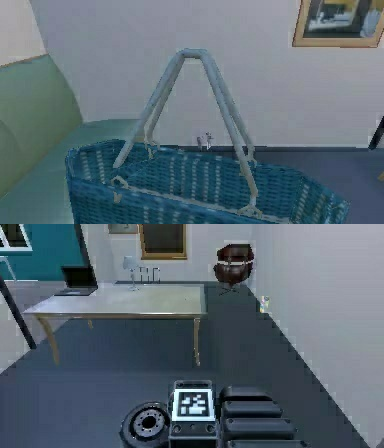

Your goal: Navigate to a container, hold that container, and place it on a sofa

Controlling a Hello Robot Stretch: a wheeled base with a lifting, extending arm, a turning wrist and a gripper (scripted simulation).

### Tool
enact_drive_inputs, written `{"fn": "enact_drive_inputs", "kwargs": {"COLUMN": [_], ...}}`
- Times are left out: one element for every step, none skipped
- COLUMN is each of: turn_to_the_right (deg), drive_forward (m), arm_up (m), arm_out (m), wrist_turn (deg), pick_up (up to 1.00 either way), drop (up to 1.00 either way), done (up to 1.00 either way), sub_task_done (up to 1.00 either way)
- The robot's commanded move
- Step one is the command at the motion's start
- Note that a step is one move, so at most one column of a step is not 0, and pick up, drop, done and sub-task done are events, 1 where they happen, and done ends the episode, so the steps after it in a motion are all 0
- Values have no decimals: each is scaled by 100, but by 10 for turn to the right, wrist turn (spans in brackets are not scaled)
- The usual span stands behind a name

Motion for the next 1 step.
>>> {"fn": "enact_drive_inputs", "kwargs": {"turn_to_the_right": [450], "drive_forward": [0], "arm_up": [0], "arm_out": [0], "wrist_turn": [0], "pick_up": [0], "drop": [0], "done": [0], "sub_task_done": [0]}}
